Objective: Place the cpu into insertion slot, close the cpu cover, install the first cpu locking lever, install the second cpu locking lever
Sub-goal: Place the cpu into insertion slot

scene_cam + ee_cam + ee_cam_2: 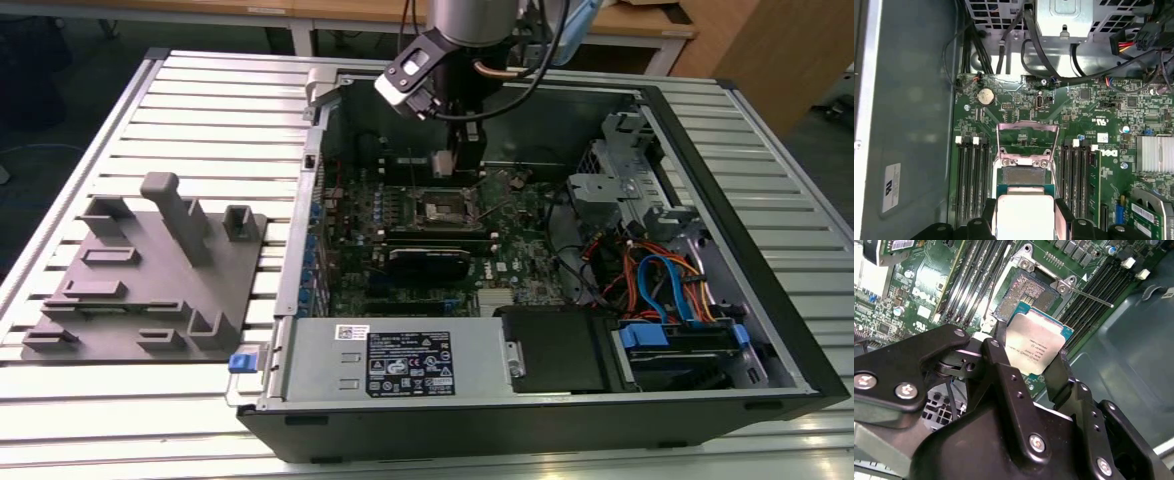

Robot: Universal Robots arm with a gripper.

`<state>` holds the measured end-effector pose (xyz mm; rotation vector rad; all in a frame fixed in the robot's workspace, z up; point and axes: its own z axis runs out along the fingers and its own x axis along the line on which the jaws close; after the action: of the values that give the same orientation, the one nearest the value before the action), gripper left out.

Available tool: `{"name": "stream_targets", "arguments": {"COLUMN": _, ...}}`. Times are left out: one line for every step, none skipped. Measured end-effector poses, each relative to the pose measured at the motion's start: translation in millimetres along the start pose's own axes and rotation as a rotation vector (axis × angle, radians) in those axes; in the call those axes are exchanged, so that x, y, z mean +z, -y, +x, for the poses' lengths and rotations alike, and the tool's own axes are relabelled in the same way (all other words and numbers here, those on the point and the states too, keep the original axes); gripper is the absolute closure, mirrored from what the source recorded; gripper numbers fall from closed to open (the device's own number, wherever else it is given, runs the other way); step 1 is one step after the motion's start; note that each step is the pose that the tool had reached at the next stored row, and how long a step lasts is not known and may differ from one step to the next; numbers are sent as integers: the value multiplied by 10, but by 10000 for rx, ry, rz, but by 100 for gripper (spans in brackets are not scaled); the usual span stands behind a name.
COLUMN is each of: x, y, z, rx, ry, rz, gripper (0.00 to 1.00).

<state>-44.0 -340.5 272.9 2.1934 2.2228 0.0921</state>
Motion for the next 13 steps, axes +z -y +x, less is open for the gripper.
{"name": "stream_targets", "arguments": {"x": 16, "y": 1, "z": 0, "rx": 31, "ry": 1, "rz": -2, "gripper": 46}}
{"name": "stream_targets", "arguments": {"x": 31, "y": 1, "z": 0, "rx": 48, "ry": 2, "rz": -2, "gripper": 46}}
{"name": "stream_targets", "arguments": {"x": 46, "y": 1, "z": 0, "rx": 58, "ry": 2, "rz": -3, "gripper": 46}}
{"name": "stream_targets", "arguments": {"x": 60, "y": 2, "z": -1, "rx": 68, "ry": 3, "rz": -3, "gripper": 46}}
{"name": "stream_targets", "arguments": {"x": 68, "y": 3, "z": -1, "rx": 76, "ry": 3, "rz": -3, "gripper": 46}}
{"name": "stream_targets", "arguments": {"x": 70, "y": 3, "z": -1, "rx": 80, "ry": 5, "rz": -2, "gripper": 46}}
{"name": "stream_targets", "arguments": {"x": 70, "y": 3, "z": -1, "rx": 82, "ry": 7, "rz": -1, "gripper": 46}}
{"name": "stream_targets", "arguments": {"x": 70, "y": 3, "z": -1, "rx": 83, "ry": 6, "rz": -2, "gripper": 46}}
{"name": "stream_targets", "arguments": {"x": 79, "y": 3, "z": -1, "rx": 98, "ry": 5, "rz": -3, "gripper": 46}}
{"name": "stream_targets", "arguments": {"x": 88, "y": 4, "z": -1, "rx": 113, "ry": 6, "rz": -4, "gripper": 46}}
{"name": "stream_targets", "arguments": {"x": 90, "y": 4, "z": -1, "rx": 113, "ry": 5, "rz": -5, "gripper": 46}}
{"name": "stream_targets", "arguments": {"x": 92, "y": 4, "z": -2, "rx": 113, "ry": 5, "rz": -5, "gripper": 46}}
{"name": "stream_targets", "arguments": {"x": 94, "y": 4, "z": -2, "rx": 113, "ry": 5, "rz": -4, "gripper": 46}}
